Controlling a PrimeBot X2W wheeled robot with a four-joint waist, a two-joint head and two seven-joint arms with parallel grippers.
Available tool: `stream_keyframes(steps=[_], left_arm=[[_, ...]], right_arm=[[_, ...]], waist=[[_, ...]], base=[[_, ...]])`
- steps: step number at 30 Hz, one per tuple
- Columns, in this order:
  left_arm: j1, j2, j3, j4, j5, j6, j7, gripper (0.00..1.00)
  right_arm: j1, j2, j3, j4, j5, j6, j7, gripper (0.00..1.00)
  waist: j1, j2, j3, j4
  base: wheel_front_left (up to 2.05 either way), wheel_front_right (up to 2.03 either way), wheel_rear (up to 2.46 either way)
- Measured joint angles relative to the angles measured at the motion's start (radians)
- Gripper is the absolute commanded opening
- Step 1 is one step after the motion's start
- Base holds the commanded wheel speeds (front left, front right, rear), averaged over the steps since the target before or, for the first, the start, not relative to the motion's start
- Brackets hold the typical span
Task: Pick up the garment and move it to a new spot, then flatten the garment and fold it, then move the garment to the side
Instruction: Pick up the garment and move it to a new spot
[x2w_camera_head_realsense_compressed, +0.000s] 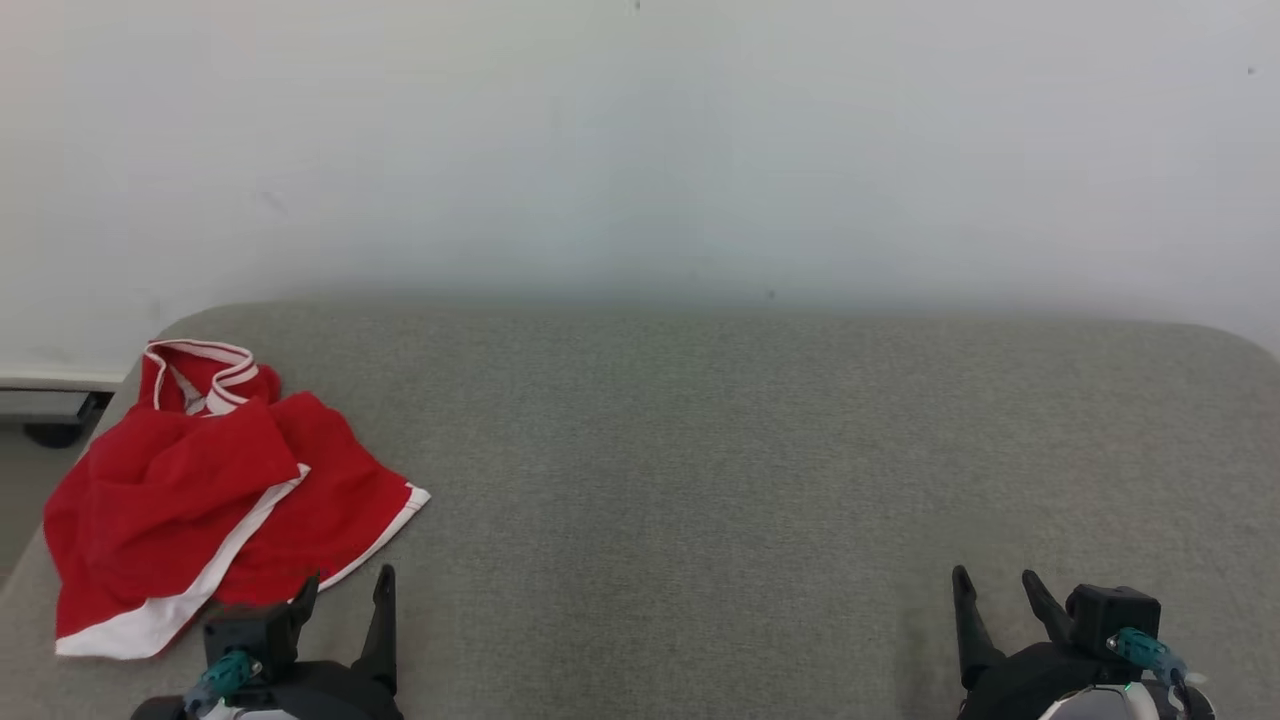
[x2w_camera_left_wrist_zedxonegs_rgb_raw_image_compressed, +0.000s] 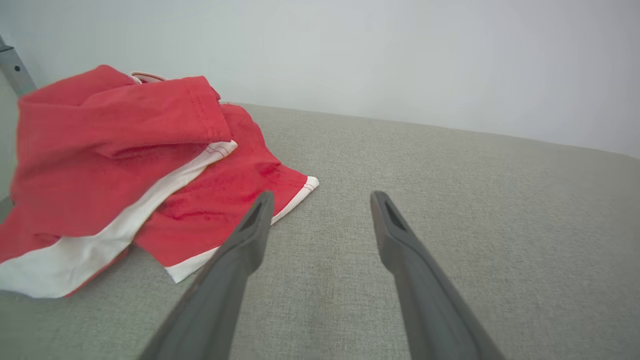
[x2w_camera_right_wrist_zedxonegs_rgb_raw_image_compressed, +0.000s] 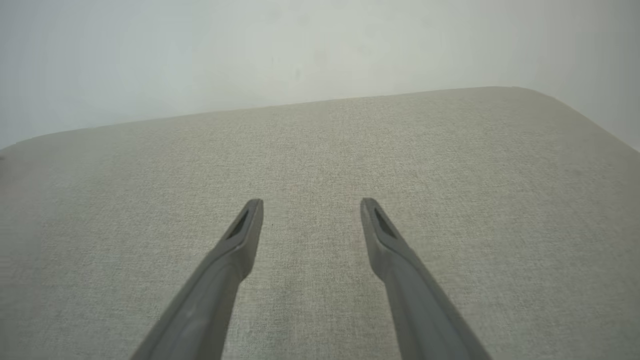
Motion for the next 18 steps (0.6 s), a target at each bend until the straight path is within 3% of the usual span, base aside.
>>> stream_keyframes(steps=[18], left_arm=[[0.003,0.002,0.019,-0.040,0.029,0.000,0.042,1.00]], right_arm=[[-0.005,0.029,0.002,-0.023,-0.010,0.000,0.034,1.00]], waist=[[0.0000,0.0000,0.016,0.249]], base=[[0.00,0.00,0.00]])
